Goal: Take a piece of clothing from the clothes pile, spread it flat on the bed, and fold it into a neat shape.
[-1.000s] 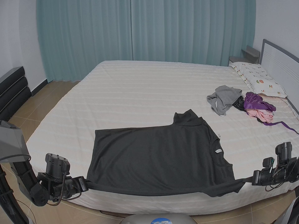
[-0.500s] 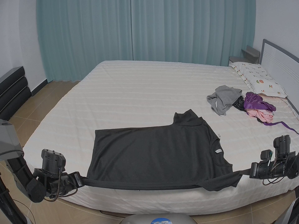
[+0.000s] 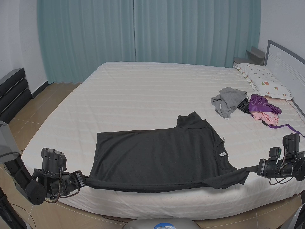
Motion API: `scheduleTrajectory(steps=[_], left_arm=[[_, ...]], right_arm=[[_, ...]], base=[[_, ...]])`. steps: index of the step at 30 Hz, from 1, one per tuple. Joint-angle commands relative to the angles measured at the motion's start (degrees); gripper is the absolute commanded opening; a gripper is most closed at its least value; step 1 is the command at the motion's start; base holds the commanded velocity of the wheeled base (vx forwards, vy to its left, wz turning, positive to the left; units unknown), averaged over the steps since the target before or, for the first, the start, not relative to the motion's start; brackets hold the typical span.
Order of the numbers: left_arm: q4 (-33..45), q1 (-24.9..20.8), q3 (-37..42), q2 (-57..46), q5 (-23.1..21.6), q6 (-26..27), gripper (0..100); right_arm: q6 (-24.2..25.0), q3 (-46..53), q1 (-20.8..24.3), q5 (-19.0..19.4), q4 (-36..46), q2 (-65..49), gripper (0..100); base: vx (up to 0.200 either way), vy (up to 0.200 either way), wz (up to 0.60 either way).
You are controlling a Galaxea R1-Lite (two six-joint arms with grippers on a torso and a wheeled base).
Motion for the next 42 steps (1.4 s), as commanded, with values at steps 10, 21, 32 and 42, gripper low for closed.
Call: scheduleTrajectory(steps=[10, 21, 32, 42], left_arm=[[-0.06, 0.32, -4.08, 4.63, -0.05, -0.14, 0], [0.11, 0.67, -9.97, 9.20, 0.04, -0.76, 0], [0.99, 1.90, -13.58, 11.57, 0.21, -0.76, 0], [0.90, 1.81, -15.77, 14.12, 0.30, -0.76, 0]], right_arm=[[-0.02, -5.00, 0.70, -0.43, 0.67, 4.52, 0], [0.42, -11.24, 1.22, -0.34, 0.67, 12.08, 0], [0.42, -17.31, 1.75, -0.52, 1.03, 17.61, 0], [0.42, -19.95, 2.37, -0.69, 1.03, 20.25, 0]], base=[[0.000, 0.000, 0.00], [0.000, 0.000, 0.00], [0.000, 0.000, 0.00], [0.000, 0.000, 0.00]])
